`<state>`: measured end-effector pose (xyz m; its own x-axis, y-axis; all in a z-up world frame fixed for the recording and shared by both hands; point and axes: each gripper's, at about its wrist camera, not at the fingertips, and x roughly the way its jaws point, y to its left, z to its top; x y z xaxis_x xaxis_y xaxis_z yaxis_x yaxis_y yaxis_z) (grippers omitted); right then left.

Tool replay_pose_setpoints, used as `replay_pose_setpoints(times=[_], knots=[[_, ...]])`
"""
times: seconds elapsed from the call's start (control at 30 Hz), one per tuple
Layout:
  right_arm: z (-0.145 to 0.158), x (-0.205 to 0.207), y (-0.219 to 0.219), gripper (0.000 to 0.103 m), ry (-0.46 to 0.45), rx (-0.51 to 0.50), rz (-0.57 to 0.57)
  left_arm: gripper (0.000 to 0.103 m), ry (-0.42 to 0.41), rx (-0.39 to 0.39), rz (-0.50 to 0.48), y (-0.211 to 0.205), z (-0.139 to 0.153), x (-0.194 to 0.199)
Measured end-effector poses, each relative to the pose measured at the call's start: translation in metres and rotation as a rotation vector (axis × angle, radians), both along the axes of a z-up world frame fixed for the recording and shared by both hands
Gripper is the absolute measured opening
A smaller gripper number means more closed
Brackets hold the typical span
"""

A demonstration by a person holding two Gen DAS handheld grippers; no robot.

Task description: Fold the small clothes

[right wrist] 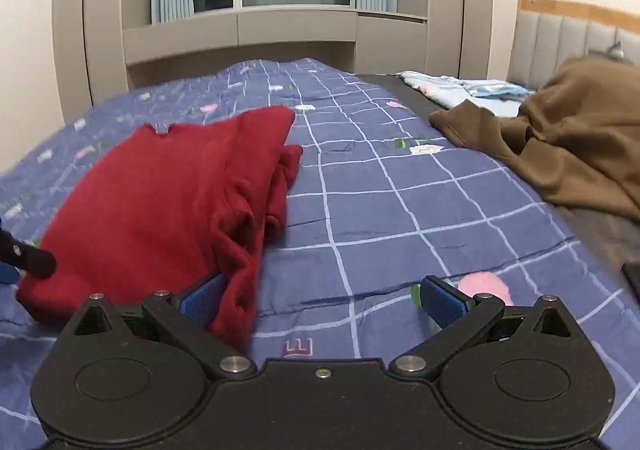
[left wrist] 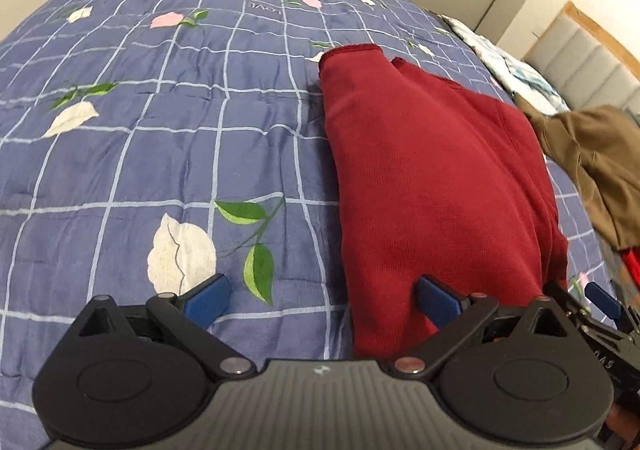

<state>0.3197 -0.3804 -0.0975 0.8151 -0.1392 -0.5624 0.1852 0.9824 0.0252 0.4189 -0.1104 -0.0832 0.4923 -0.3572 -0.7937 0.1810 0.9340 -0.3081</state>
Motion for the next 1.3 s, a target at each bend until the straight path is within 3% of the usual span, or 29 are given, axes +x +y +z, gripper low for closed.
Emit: replay_pose_setpoints(times=[0.17,0.27,0.4,0.57,0.67,0.73,0.83,1.03,1.2,1.3], knots=[[0.024,-0.004,-0.006,0.103,-0.122,-0.002,0.027,0.101,0.010,-0.054,0.055,0.010,0.011,0.003],[0.037,0.019,-0.007,0.103,-0.149,-0.023,0.033,0.102,-0.034,-0.106,0.145,0.013,0.022,0.019],[0.045,0.068,-0.003,0.103,-0.192,-0.061,0.046,0.102,-0.084,-0.097,0.240,-0.005,0.031,0.050],[0.029,0.128,-0.006,0.103,-0.142,-0.127,0.031,0.102,-0.104,-0.016,0.257,-0.034,0.024,0.093],[0.006,0.150,-0.013,0.103,-0.082,-0.147,0.029,0.103,-0.063,-0.009,0.266,-0.040,0.007,0.109],[-0.006,0.154,-0.021,0.103,-0.083,-0.101,0.025,0.103,-0.045,-0.023,0.265,-0.039,-0.005,0.116],[-0.013,0.154,-0.032,0.103,-0.095,-0.023,0.019,0.103,-0.091,-0.014,0.248,-0.039,-0.010,0.113],[-0.016,0.157,-0.039,0.103,-0.091,0.041,0.024,0.103,-0.109,0.006,0.237,-0.044,-0.011,0.114],[0.002,0.135,-0.051,0.103,-0.136,0.185,0.009,0.102,-0.078,-0.011,0.250,-0.036,0.001,0.108],[0.016,0.116,-0.047,0.103,-0.171,0.219,0.016,0.102,-0.053,-0.012,0.261,-0.030,0.009,0.101]])
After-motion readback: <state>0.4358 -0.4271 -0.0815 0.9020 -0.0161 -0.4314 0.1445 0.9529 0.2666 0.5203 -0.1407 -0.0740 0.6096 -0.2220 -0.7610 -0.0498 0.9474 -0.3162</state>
